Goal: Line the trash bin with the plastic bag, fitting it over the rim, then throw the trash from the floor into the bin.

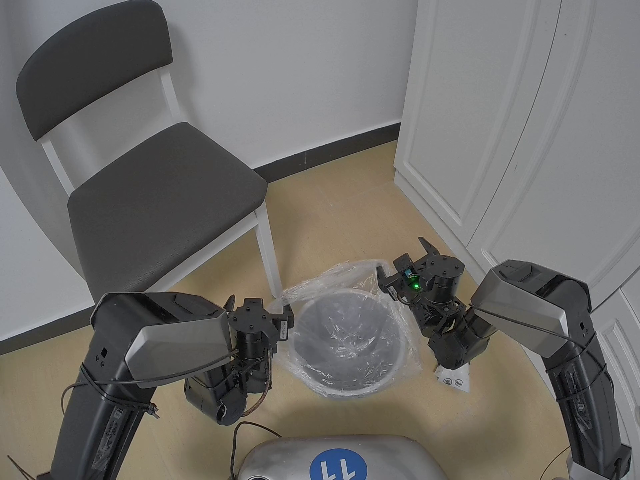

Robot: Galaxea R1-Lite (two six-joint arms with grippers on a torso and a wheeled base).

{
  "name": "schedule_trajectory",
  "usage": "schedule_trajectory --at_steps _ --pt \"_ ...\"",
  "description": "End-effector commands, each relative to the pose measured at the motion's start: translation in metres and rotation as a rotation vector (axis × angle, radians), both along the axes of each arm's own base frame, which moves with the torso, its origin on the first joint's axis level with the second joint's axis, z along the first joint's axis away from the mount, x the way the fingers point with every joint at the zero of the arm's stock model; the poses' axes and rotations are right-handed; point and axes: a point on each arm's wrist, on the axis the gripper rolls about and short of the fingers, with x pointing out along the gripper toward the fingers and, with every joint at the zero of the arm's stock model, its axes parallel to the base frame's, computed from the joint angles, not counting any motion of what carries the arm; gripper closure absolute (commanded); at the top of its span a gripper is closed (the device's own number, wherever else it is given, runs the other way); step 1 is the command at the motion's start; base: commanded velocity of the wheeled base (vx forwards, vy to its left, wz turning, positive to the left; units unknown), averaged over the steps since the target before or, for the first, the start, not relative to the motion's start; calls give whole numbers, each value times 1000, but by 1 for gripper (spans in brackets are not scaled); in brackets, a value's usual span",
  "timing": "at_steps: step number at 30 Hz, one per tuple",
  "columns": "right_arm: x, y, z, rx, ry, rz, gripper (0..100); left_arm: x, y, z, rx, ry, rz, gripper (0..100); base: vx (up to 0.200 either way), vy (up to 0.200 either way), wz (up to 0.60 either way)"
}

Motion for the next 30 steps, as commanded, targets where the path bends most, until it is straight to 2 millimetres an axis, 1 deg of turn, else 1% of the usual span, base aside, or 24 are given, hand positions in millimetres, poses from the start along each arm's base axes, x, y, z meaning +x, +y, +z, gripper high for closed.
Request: schedule_trajectory --at_steps 1,10,20,26,30 --pt "11 -6 -7 2 -2 -21 0 11 -1 -12 -17 -14 34 0 0 0 0" --pt "26 -8 -20 20 0 -37 0 32 -1 -14 -90 -71 73 0 0 0 0" --pt "36 -3 -28 68 26 -34 0 42 -6 -23 -128 -98 77 0 0 0 0" --pt "44 1 -40 79 16 -32 0 51 -7 -28 -142 -120 84 0 0 0 0" --pt "49 3 -43 109 37 -32 0 53 -8 -30 -141 -123 84 0 0 0 0"
